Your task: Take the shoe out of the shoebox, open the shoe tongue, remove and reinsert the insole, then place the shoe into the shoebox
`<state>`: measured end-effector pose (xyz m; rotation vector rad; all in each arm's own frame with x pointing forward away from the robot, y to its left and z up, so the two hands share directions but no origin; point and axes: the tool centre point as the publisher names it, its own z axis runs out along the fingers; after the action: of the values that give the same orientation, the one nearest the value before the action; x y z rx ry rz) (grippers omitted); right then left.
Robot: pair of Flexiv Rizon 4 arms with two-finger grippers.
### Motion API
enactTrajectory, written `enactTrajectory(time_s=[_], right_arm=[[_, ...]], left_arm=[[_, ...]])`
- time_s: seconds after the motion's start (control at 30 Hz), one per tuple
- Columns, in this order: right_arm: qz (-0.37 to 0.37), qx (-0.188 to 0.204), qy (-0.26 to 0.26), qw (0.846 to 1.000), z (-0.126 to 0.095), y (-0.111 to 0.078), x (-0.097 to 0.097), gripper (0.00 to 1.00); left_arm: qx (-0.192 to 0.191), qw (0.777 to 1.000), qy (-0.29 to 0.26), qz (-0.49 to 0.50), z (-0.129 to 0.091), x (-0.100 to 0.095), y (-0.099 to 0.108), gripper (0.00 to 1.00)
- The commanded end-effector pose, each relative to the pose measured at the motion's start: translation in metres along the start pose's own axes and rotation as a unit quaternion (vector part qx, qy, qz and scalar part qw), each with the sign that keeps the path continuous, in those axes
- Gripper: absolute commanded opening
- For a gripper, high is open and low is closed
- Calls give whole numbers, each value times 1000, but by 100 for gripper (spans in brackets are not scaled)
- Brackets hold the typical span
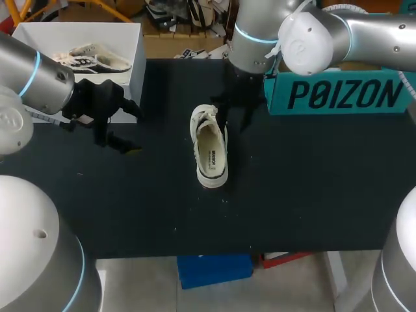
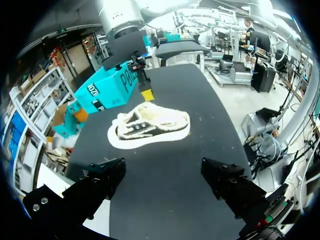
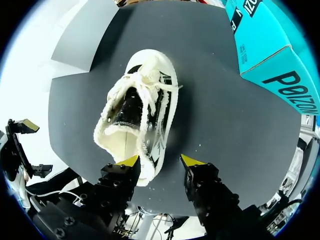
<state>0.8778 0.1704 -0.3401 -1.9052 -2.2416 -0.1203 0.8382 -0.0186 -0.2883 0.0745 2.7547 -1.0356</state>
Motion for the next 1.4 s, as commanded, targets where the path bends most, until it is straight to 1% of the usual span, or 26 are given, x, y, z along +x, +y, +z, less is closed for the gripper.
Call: enactTrajectory(time_s=[0.03, 0.23, 0.5, 0.7, 0.9, 1.17, 1.4], right_arm=[[-2, 5, 0, 1000, 5, 7, 2, 47], [-3, 9, 3, 1000, 14, 11, -2, 47], [-3, 13, 1, 1000, 18, 12, -7, 46], [-5, 15, -1, 1000, 20, 17, -6, 46], [-11, 21, 0, 1000, 32, 20, -5, 46], [-21, 32, -8, 999, 46, 25, -8, 46], [-24, 39, -16, 999, 59, 27, -5, 45]], left_arm=[[-1, 1000, -2, 0, 1, 1, 0, 100], [-1, 1000, -2, 0, 1, 1, 0, 100], [-1, 1000, -2, 0, 1, 1, 0, 100], [-1, 1000, -2, 0, 1, 1, 0, 100], [-1, 1000, -2, 0, 1, 1, 0, 100], [-1, 1000, -2, 0, 1, 1, 0, 100], [-1, 1000, -2, 0, 1, 1, 0, 100]])
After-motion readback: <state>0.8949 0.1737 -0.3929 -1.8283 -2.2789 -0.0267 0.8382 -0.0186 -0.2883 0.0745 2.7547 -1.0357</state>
